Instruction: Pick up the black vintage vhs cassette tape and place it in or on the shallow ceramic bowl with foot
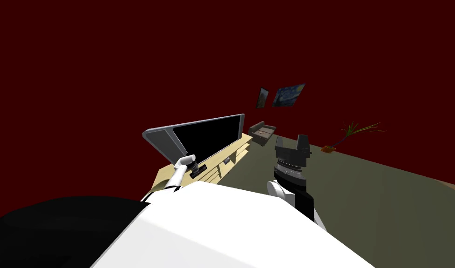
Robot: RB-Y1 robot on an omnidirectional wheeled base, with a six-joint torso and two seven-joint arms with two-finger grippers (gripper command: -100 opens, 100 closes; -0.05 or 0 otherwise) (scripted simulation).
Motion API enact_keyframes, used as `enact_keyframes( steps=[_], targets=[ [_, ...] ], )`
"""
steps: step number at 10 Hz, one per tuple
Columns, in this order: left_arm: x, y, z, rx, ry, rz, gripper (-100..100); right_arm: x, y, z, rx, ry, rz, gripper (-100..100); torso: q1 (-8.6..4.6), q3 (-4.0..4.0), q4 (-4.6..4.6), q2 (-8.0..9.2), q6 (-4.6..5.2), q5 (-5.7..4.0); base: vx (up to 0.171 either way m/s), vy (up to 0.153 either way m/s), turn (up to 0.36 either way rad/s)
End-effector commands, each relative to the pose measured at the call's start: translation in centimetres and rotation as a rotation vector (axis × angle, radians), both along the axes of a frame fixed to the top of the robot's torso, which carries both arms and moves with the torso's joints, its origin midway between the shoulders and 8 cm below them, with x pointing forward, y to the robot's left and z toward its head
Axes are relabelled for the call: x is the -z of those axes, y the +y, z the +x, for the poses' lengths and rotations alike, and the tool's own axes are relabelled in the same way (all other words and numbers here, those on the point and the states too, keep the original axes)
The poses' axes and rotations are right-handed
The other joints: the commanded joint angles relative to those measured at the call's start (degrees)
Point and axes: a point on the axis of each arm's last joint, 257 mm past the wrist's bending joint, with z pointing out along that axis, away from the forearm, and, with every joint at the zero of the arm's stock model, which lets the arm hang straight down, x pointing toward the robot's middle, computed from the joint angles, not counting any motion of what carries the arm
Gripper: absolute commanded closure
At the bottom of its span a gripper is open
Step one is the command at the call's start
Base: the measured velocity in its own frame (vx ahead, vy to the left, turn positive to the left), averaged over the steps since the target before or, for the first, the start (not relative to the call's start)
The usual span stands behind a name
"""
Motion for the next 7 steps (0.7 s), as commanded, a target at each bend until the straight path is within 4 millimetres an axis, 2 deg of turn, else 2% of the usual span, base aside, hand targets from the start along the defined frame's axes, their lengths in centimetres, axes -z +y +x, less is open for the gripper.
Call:
enact_keyframes(
  steps=[1,2,3,5,6,7],
  targets=[
    [0.3,0.6,-0.3,-0.016,0.008,-0.004,-100,0.0,0.0,0.0,0.000,0.000,0.000,0,0.00,0.00,0.00,0.00,0.00,0.00,-0.042,-0.017,-0.080],
    [0.4,1.7,-0.3,-0.036,0.001,-0.002,-100,0.0,0.0,0.0,0.000,0.000,0.000,0,0.04,-0.02,-0.01,-0.04,-0.03,0.01,-0.043,-0.029,-0.144],
    [0.5,1.6,-0.5,-0.038,0.007,-0.005,-100,0.0,0.0,0.0,0.000,0.000,0.000,0,0.00,-0.02,-0.01,-0.03,-0.01,0.01,-0.034,-0.022,-0.073],
    [0.4,3.7,-0.3,-0.078,-0.012,0.000,-100,0.0,0.0,0.0,0.000,0.000,0.000,0,0.03,-0.03,-0.01,-0.05,-0.01,0.01,-0.053,-0.030,-0.170],
    [0.9,3.6,-0.8,-0.084,0.002,-0.007,-100,0.0,0.0,0.0,0.000,0.000,0.000,0,-0.02,0.00,0.00,0.01,-0.01,0.00,-0.043,-0.028,-0.087],
    [0.8,4.6,-0.8,-0.104,-0.008,-0.004,-100,0.0,0.0,0.0,0.000,0.000,0.000,0,0.01,-0.01,-0.01,-0.03,-0.04,0.00,-0.043,-0.027,-0.140]
  ],
)
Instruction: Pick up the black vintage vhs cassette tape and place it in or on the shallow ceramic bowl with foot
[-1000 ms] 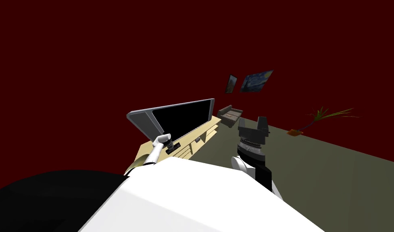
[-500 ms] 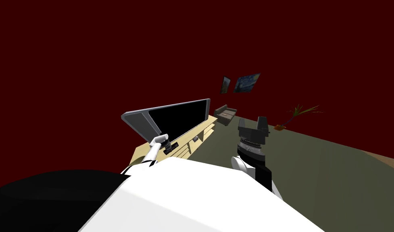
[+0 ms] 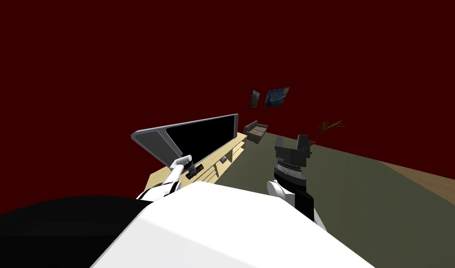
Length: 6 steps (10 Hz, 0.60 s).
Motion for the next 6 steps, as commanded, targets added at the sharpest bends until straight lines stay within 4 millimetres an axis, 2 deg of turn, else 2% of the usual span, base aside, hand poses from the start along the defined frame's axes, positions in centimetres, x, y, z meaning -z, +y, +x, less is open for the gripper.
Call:
enact_keyframes(
  steps=[1,2,3,6],
  targets=[
    [0.21,0.51,-0.31,-0.014,0.003,-0.003,-100,0.00,0.00,0.00,0.000,0.000,0.000,0,0.00,0.00,0.00,0.00,0.00,0.00,-0.037,-0.016,-0.072],
    [0.10,0.40,-0.14,-0.009,0.000,-0.002,-100,0.00,0.00,0.00,0.000,0.000,0.000,0,0.04,-0.01,0.00,-0.02,-0.03,0.01,-0.013,-0.004,-0.003],
    [0.11,0.44,-0.15,-0.010,0.000,-0.002,100,0.00,0.00,0.00,0.000,0.000,0.000,0,0.08,-0.05,-0.02,-0.09,-0.03,0.02,0.000,0.000,0.000],
    [0.12,0.40,-0.17,-0.011,0.001,-0.003,100,0.00,0.00,0.00,0.000,0.000,0.000,0,0.12,-0.09,-0.04,-0.16,-0.02,0.03,0.000,0.000,0.000]
  ],
)
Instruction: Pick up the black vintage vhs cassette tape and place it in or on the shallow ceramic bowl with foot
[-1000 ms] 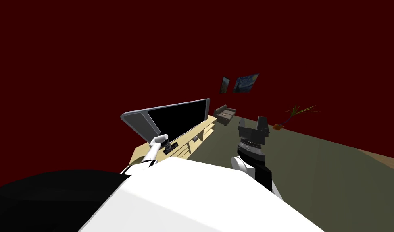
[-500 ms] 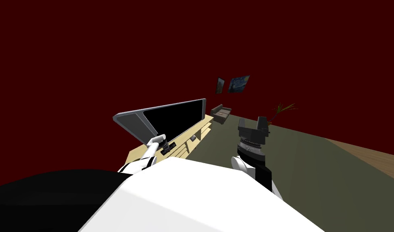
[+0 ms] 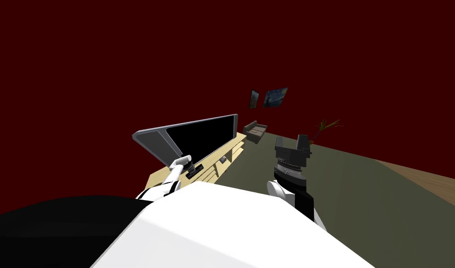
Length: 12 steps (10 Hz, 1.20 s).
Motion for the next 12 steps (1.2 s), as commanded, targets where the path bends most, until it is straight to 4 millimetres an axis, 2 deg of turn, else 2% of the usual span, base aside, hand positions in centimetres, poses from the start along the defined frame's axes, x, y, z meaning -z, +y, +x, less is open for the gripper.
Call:
enact_keyframes(
  steps=[1,2,3,4,5,7,8,9,10,11,12],
  targets=[
    [0.0,0.0,0.0,0.000,0.000,0.000,100,0.0,0.0,0.0,0.000,0.000,0.000,0,0.00,0.00,0.00,0.00,0.00,0.00,0.000,0.000,0.000],
    [0.0,0.0,0.0,0.000,0.000,0.000,0,0.0,0.0,0.0,0.000,0.000,0.000,0,0.01,0.00,0.00,-0.01,0.00,0.00,0.000,0.000,0.000],
    [-0.1,-0.8,0.1,0.021,0.004,0.001,100,0.0,0.0,0.0,0.000,0.000,0.000,0,0.02,-0.01,0.00,-0.01,0.00,0.00,0.035,0.016,0.168],
    [0.1,-1.9,-0.2,0.039,0.019,-0.004,100,0.0,0.0,0.0,0.000,0.000,0.000,0,0.07,-0.04,-0.01,-0.09,-0.07,0.00,0.065,0.039,0.262],
    [-0.2,-1.8,0.3,0.044,0.007,0.003,100,0.0,0.0,0.0,0.000,0.000,0.000,0,0.16,-0.09,-0.04,-0.16,-0.10,0.01,0.051,0.032,0.072],
    [-0.2,-3.9,0.1,0.083,0.025,-0.004,100,0.0,0.0,0.0,0.000,0.000,0.000,0,0.14,-0.10,-0.01,-0.21,-0.02,0.03,0.063,0.037,0.146],
    [-0.6,-3.8,0.6,0.088,0.010,0.003,100,0.0,0.0,0.0,0.000,0.000,0.000,0,0.17,-0.13,-0.05,-0.23,-0.07,0.04,0.046,0.021,0.099],
    [-0.4,-5.0,0.2,0.104,0.026,-0.004,100,0.0,0.0,0.0,0.000,0.000,0.000,0,0.13,-0.11,-0.03,-0.19,-0.02,0.03,0.046,0.029,0.123],
    [-0.8,-4.9,0.7,0.109,0.012,0.003,100,0.0,0.0,0.0,0.000,0.000,0.000,0,0.15,-0.11,-0.05,-0.19,-0.04,0.04,0.034,0.019,0.088],
    [-0.7,-6.0,0.4,0.126,0.025,-0.003,100,0.0,0.0,0.0,0.000,0.000,0.000,0,0.12,-0.09,-0.03,-0.15,-0.01,0.03,0.041,0.029,0.158],
    [-1.1,-6.0,0.9,0.131,0.010,0.004,100,0.0,0.0,0.0,0.000,0.000,0.000,0,0.13,-0.09,-0.05,-0.15,-0.05,0.04,0.034,0.013,0.065]
  ],
)
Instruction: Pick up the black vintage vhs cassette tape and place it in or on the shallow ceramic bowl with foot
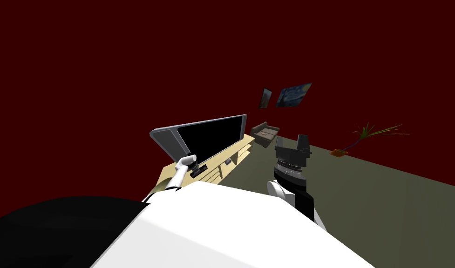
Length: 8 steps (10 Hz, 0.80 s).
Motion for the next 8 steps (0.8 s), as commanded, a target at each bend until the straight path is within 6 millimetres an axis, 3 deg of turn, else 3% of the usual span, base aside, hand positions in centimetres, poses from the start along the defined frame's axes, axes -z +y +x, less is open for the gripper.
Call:
enact_keyframes(
  steps=[1,2,6,8],
  targets=[
    [-0.3,-1.3,0.1,0.024,0.001,-0.001,100,0.0,0.0,0.0,0.000,0.000,0.000,0,0.00,0.00,0.00,0.00,0.00,0.00,0.042,0.015,0.156],
    [-0.5,-1.3,0.4,0.027,-0.007,0.002,100,0.0,0.0,0.0,0.000,0.000,0.000,0,-0.02,0.00,-0.01,-0.01,-0.04,0.00,0.036,0.011,0.066],
    [-1.0,-4.7,0.0,0.080,0.005,-0.009,100,0.0,0.0,0.0,0.000,0.000,0.000,0,-0.04,0.02,0.05,-0.01,0.01,-0.05,0.053,0.025,0.132],
    [-1.3,-4.6,0.4,0.081,-0.005,-0.005,100,0.0,0.0,0.0,0.000,0.000,0.000,0,-0.08,0.06,0.07,0.07,0.00,-0.07,0.018,0.003,0.047]
  ],
)
